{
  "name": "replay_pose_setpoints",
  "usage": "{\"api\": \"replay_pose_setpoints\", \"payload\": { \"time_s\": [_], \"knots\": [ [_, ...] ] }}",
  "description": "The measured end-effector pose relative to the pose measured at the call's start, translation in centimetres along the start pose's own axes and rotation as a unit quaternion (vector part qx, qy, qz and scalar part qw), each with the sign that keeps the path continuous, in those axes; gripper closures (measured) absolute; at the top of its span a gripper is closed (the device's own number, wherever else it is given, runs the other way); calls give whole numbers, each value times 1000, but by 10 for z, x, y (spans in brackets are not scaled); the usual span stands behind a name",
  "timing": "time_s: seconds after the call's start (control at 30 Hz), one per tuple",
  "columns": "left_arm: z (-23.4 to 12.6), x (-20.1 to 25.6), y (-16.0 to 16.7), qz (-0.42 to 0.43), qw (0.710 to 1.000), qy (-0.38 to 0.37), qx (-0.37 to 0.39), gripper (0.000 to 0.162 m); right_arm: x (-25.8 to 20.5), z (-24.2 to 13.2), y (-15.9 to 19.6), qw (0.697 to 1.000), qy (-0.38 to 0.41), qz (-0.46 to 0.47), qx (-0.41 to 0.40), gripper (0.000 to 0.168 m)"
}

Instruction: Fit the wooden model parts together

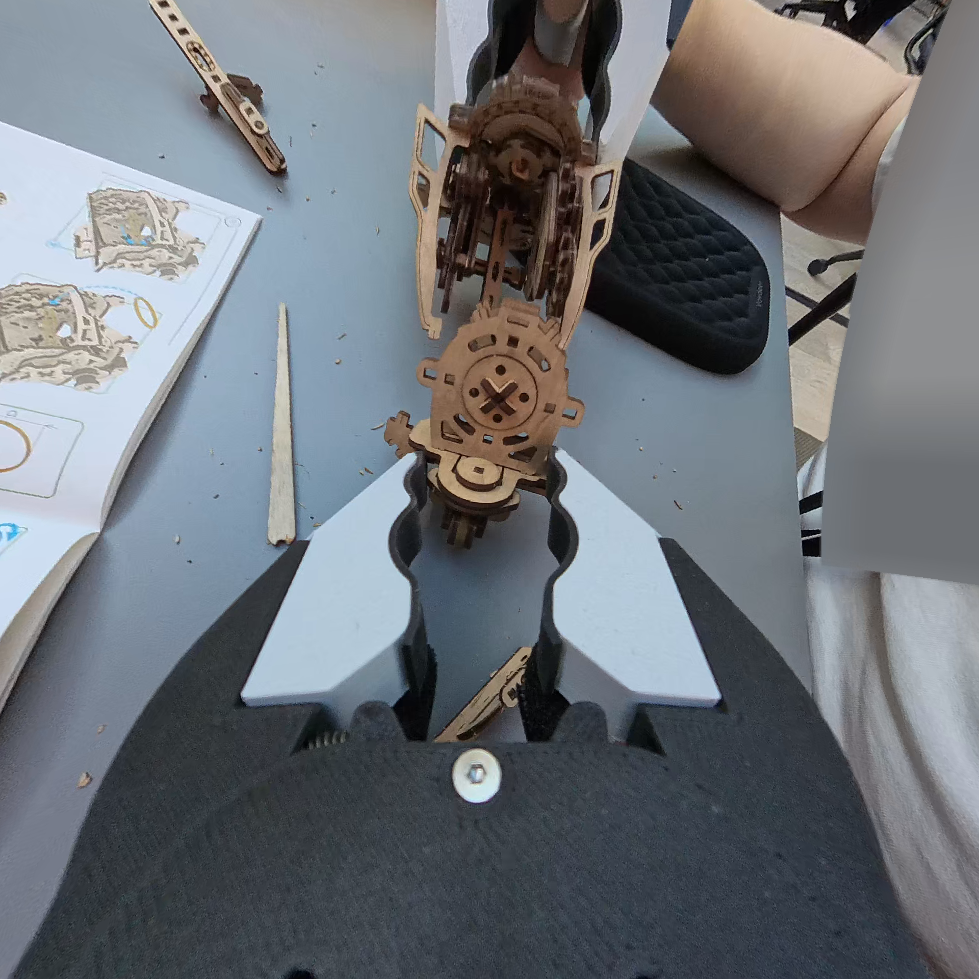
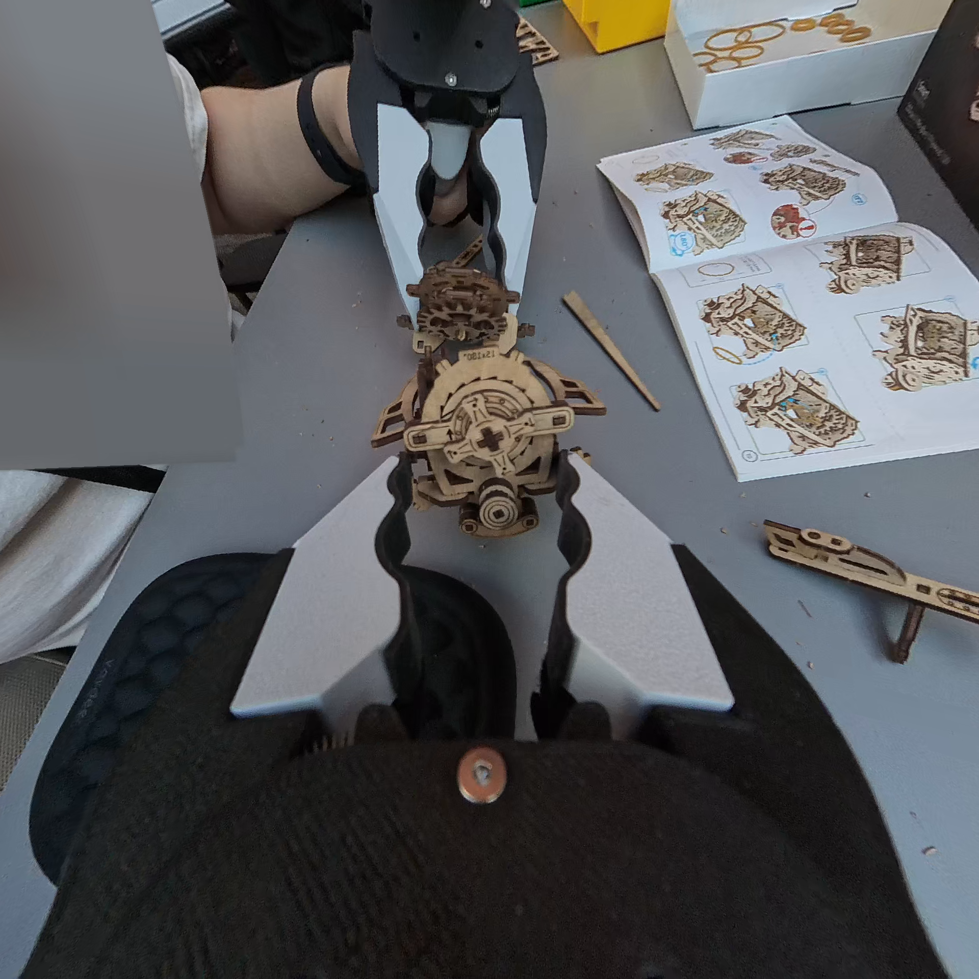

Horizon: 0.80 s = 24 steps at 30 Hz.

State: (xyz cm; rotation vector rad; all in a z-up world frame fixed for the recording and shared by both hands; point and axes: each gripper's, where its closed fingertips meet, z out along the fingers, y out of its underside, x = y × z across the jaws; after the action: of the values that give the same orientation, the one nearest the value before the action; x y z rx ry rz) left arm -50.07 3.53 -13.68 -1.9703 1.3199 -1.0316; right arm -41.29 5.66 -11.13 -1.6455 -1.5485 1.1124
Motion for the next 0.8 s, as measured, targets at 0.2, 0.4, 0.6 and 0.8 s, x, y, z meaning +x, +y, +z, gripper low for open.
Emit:
{"api": "replay_pose_setpoints", "payload": {
  "time_s": [0.2,0.4,0.6,0.8],
  "knots": [
    [-15,-3,-23,-45,995,26,89,119,11,-31,-25,992,-20,74,102,114],
    [-42,-6,-56,-91,974,65,196,119,13,-53,-66,962,-69,162,211,115],
    [-74,-8,-82,-82,962,58,255,119,14,-56,-105,956,-62,170,231,115],
    [-109,2,-112,-20,956,91,278,120,12,-47,-165,969,-29,148,195,115]
  ]
}}
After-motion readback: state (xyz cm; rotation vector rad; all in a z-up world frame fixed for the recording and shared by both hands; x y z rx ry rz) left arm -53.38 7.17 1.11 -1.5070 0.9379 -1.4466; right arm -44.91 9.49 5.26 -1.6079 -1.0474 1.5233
